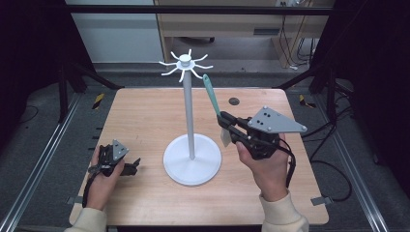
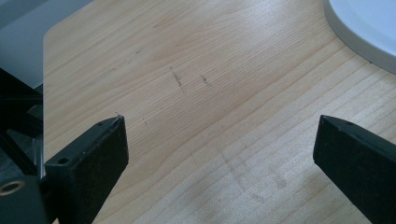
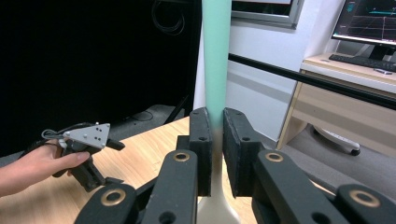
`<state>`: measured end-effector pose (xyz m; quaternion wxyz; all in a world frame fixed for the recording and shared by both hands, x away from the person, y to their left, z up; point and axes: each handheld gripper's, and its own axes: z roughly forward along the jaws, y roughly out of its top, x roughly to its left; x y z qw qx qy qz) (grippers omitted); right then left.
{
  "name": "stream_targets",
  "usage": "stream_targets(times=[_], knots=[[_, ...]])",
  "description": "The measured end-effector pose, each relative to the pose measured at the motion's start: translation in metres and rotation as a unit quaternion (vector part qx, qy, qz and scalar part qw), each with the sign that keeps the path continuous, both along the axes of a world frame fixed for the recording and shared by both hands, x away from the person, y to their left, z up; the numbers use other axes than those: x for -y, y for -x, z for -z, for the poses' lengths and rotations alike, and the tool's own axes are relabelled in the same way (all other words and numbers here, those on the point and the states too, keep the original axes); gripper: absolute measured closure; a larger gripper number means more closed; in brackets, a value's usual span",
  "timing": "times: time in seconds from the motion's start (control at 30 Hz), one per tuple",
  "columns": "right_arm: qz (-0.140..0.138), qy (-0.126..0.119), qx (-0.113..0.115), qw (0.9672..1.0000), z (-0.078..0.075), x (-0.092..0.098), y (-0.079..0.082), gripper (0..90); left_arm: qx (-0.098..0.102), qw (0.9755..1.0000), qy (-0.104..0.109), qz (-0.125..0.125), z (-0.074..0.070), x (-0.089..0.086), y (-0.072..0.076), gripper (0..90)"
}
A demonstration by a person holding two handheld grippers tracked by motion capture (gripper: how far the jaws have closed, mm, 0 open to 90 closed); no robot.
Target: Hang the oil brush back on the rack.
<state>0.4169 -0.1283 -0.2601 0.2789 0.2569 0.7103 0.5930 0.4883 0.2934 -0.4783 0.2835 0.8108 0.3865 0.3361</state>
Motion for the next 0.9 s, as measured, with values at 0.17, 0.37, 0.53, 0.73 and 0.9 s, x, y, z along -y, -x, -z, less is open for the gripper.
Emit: stream_targets(times=[0.17,0.37,0.53,0.73,0.9], knots=[[0.001,0.002,-0.002,1.0,0.0,-0.002,-0.002,82.4,-0.002,1.0,-0.003,0.002,0.0,0.0,0.0,2.8],[-0.002,0.008,-0.005,0.9999,0.0,-0.006,-0.004,82.4,-0.003,1.0,-0.002,0.002,0.0,0.0,0.0,2.8],[-0.001,0.01,-0.006,0.9999,0.0,-0.008,-0.006,82.4,-0.003,1.0,-0.001,0.002,0.001,0.001,0.0,2.8],[-0.001,0.016,-0.01,0.9998,0.002,-0.013,-0.012,82.3,-0.001,1.0,0.001,-0.001,0.0,0.0,0.0,2.8],[0.001,0.016,-0.014,0.9998,0.003,-0.016,-0.018,82.4,-0.003,1.0,0.0,0.0,0.0,0.0,0.0,2.8]])
